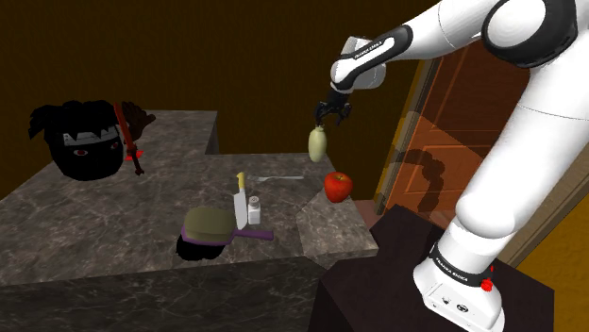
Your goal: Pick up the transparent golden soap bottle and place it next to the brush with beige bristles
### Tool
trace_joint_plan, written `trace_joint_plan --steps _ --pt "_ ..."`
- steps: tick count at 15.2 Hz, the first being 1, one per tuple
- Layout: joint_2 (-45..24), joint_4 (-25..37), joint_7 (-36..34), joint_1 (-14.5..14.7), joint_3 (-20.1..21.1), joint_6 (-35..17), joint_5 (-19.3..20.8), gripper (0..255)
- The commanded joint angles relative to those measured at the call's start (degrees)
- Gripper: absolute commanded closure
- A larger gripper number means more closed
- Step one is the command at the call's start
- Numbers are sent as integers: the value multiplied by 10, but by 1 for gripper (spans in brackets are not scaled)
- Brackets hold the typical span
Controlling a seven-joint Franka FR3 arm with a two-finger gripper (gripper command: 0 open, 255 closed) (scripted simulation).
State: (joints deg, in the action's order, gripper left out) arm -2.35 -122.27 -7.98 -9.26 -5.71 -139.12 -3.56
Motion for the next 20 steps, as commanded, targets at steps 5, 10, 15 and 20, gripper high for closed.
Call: trace_joint_plan --steps 5,10,15,20 --pt "-79 73 -3 -12 -9 -48 -12 0" --pt "-111 77 2 -14 -7 -75 -20 0" --pt "-121 80 4 -14 -6 -83 -22 0" --pt "-121 80 4 -14 -6 -83 -22 255"
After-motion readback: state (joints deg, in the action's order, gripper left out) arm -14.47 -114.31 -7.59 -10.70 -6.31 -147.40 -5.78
